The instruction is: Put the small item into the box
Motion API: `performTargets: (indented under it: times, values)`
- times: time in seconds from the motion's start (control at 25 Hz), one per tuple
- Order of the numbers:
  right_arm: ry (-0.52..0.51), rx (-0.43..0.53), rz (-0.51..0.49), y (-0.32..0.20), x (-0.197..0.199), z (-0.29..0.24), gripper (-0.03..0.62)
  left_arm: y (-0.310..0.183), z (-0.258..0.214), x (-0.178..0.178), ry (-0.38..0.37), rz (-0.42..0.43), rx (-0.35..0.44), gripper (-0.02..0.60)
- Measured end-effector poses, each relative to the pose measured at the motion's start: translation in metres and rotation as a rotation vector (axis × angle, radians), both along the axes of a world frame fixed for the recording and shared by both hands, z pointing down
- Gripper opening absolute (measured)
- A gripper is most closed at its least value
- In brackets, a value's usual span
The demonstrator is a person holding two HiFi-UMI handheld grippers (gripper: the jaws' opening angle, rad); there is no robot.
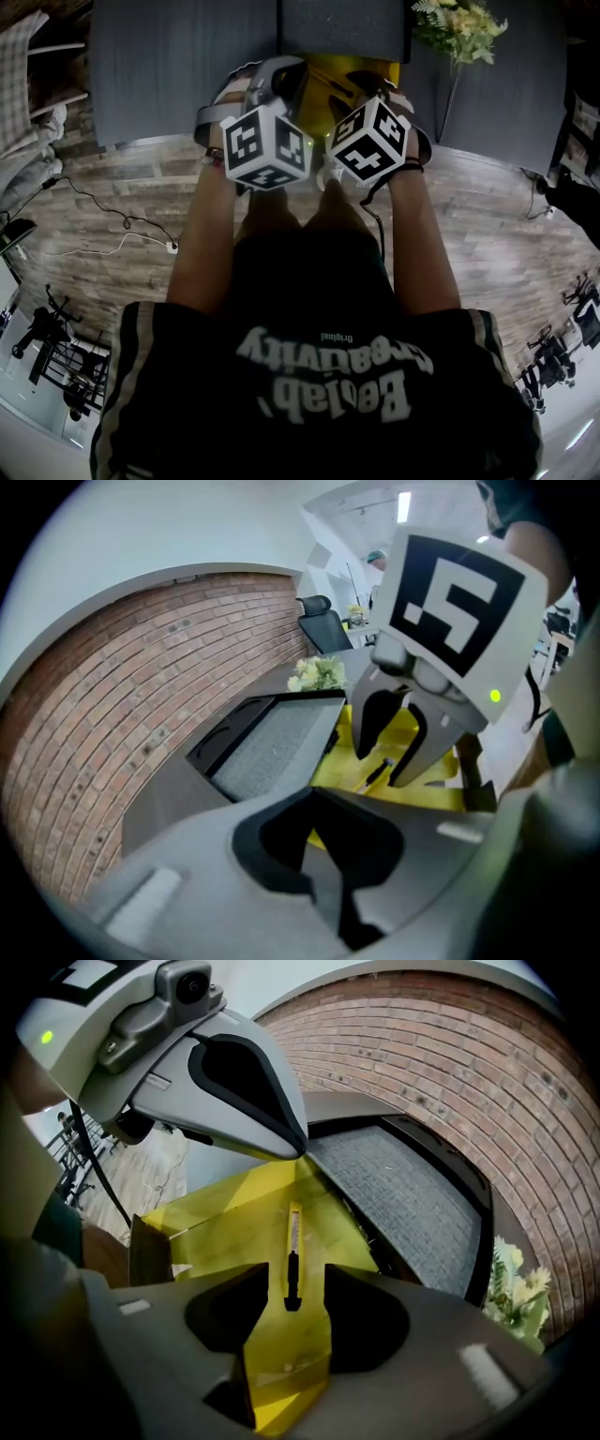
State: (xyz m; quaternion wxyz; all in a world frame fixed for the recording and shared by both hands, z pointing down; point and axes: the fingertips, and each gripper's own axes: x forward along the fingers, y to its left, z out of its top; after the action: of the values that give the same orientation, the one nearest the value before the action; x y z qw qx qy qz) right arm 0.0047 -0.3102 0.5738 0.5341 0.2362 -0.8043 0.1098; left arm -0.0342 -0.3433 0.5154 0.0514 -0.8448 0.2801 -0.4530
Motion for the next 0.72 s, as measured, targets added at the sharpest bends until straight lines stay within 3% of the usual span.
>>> performTargets:
  times: [0.72]
  values:
    - [-0.013,0.061,0.025,0.004,-0.006,-0.031,0.176,0.010,-0.023,-0.005,0.024,0.006,0.008,0.003]
